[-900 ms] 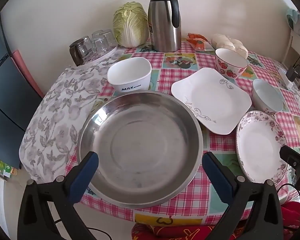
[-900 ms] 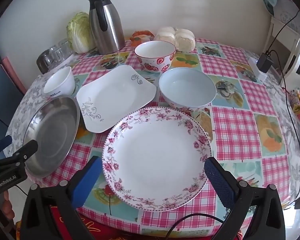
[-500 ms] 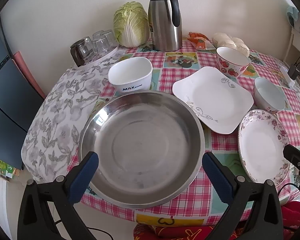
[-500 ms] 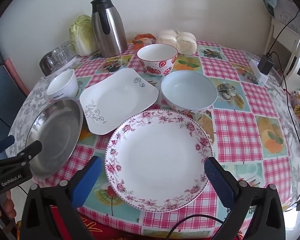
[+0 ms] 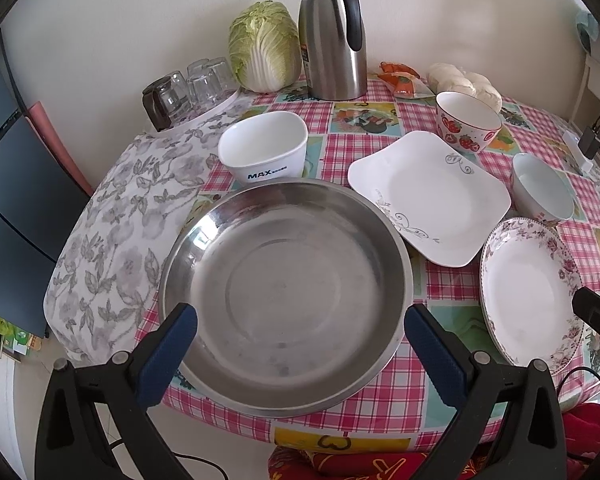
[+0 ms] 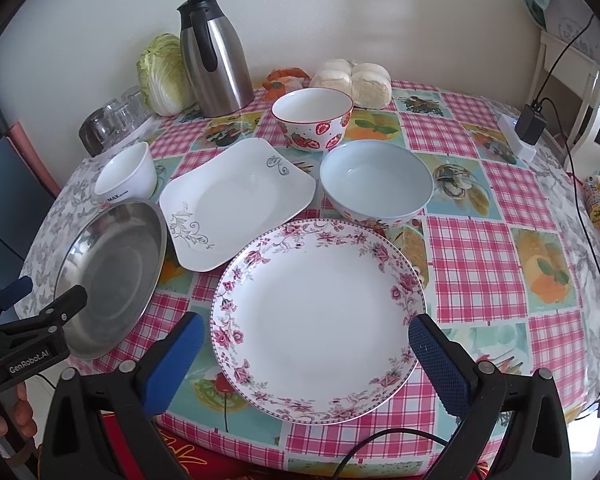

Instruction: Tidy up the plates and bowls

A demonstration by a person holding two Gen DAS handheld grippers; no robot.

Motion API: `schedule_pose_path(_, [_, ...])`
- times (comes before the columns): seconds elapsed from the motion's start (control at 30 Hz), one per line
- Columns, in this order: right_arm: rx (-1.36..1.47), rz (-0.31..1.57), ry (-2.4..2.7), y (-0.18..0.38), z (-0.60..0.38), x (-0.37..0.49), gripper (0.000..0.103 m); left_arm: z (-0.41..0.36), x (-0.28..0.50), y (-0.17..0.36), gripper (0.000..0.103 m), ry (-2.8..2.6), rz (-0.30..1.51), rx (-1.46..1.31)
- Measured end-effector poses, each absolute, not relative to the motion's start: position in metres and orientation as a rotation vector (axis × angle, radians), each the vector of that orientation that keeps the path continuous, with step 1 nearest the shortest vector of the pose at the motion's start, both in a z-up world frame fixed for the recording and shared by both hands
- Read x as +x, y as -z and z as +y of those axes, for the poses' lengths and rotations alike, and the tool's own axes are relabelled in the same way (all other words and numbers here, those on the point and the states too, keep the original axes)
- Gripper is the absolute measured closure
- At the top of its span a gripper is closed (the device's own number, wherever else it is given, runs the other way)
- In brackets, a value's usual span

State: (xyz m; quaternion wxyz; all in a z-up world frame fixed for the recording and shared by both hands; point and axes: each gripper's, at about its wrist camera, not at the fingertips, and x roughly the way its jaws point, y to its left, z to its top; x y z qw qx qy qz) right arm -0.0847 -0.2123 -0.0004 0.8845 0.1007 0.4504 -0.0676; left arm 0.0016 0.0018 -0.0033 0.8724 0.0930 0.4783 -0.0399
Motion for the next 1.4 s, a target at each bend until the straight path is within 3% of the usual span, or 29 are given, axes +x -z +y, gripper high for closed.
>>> schedule_pose_path(1.0, [0.155, 0.952, 0.18, -0.001, -0.204, -0.081, 0.0, 0.009, 0.006, -0.005, 0.0, 0.093, 0.974, 0.158])
schedule_pose_path(1.4, [0.19, 0.793, 0.205, -0.057, -0.209, -0.06, 0.0, 0.022, 0.047, -0.057, 0.0, 0.047, 0.837, -0.029])
